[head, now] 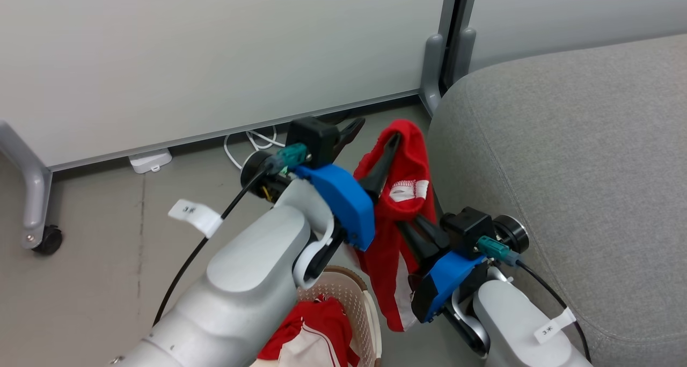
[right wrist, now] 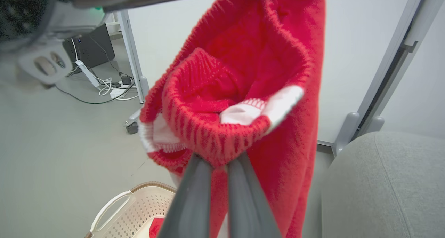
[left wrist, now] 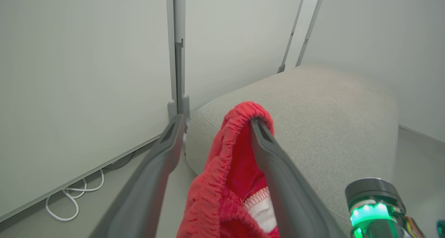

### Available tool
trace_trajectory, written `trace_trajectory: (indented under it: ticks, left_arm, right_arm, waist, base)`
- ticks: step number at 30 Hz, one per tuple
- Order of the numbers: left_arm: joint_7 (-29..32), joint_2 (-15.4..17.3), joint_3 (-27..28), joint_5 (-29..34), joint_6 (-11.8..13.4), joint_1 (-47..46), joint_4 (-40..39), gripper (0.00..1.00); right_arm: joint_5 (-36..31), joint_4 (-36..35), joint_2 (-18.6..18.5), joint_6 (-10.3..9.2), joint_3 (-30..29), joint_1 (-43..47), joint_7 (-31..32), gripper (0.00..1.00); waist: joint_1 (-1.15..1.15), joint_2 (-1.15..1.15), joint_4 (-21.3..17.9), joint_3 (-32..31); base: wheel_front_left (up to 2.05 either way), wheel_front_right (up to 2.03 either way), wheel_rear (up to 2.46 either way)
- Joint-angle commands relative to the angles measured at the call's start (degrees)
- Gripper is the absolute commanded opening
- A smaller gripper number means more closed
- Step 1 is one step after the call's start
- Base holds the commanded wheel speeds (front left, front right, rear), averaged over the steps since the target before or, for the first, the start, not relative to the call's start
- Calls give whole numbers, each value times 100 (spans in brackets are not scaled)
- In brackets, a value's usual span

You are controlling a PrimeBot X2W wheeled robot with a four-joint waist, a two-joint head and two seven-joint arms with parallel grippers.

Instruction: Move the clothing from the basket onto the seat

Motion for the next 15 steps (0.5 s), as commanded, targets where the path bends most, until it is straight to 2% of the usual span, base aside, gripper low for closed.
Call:
trace_trajectory:
  ticks: [1, 5, 10, 15]
  left_arm:
    - [-106, 93, 8, 28, -6, 153, -38, 100]
    - [-379, 273, 8, 53, -4, 416, -166, 100]
    - [-684, 501, 18, 186, 119, 735, -439, 100]
    - [-884, 813, 239, 261, 165, 1172, -884, 100]
  right_arm:
    - [-56, -45, -15, 3, -69, 83, -21, 0]
    - [-129, -127, -14, 3, -248, 124, -21, 0]
    - [-236, -220, -14, 3, -485, 195, -22, 0]
    - [-298, -362, -14, 3, -683, 268, -22, 0]
  waist:
    - [0, 0, 11, 11]
    - [0, 0, 40, 29]
    - [0, 0, 96, 54]
    - [0, 0, 106, 67]
  base:
    - [0, 0, 0]
    - [0, 0, 0]
    - [0, 0, 0]
    - [0, 0, 0]
